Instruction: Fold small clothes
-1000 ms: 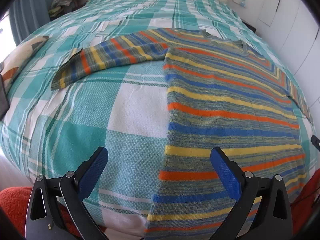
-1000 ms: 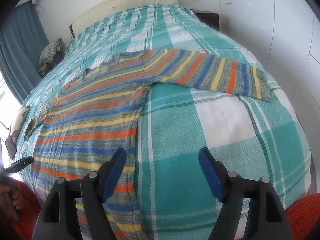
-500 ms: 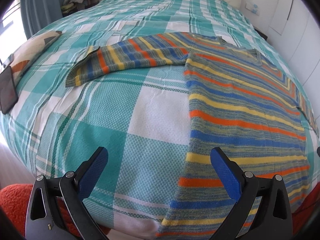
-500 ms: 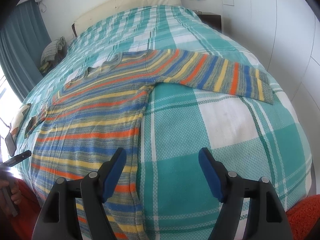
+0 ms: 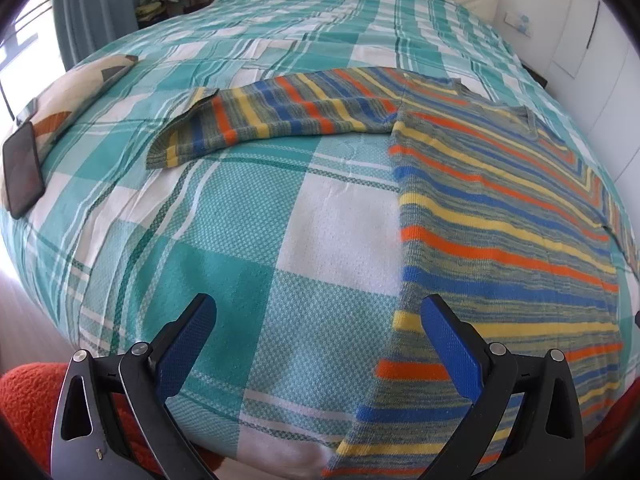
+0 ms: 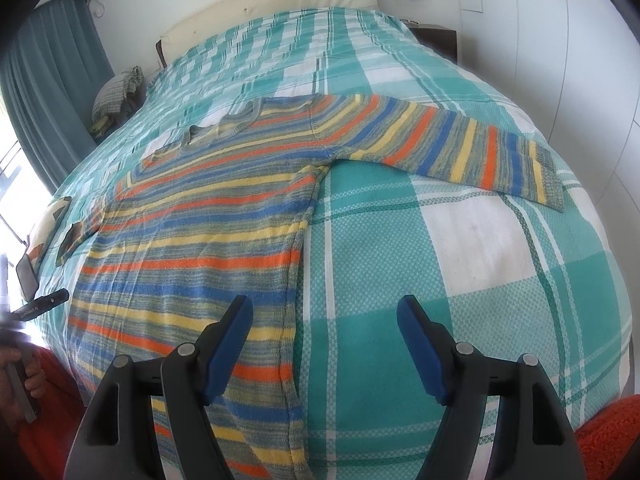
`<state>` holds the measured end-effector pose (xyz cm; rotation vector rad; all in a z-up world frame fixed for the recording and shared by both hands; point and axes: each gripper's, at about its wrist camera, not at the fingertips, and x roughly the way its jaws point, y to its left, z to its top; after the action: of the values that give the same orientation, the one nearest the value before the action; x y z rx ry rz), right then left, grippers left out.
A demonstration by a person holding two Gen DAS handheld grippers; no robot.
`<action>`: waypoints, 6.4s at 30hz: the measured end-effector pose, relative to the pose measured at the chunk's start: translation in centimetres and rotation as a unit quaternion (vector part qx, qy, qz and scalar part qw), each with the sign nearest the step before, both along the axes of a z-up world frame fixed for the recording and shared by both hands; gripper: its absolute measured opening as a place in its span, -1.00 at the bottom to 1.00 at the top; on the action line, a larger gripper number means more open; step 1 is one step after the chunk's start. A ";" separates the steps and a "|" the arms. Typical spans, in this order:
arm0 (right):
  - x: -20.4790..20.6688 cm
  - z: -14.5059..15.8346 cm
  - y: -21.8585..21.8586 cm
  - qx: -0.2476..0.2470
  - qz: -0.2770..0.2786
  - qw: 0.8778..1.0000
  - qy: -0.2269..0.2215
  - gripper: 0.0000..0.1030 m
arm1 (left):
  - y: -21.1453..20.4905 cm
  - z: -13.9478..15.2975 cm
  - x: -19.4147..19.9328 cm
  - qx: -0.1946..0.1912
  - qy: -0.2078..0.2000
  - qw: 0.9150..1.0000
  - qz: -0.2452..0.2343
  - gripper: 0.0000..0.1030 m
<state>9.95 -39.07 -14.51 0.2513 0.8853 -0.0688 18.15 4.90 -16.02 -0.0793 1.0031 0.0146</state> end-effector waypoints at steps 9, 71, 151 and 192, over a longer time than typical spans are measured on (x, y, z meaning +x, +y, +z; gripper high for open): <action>0.3 -0.8 -1.5 0.012 -0.022 1.000 0.008 0.44 | -0.3 -0.8 0.4 0.023 0.005 1.000 0.005 0.99; 11.3 -0.1 -19.4 -0.035 -0.146 0.978 0.144 -0.93 | 0.4 -1.3 1.3 0.007 0.014 1.000 0.017 0.99; 3.5 -4.6 -5.7 -0.088 -0.066 0.993 0.038 0.94 | -1.3 -3.0 1.6 0.043 -0.001 0.999 0.003 0.99; 3.7 -4.9 -5.6 -0.096 -0.062 0.993 0.033 1.00 | 11.7 3.2 18.6 -0.033 0.020 0.996 0.083 -0.92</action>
<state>13.69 -44.67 -19.41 0.1248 0.9215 -0.2768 36.78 16.64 -12.79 -0.2239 1.0341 0.1343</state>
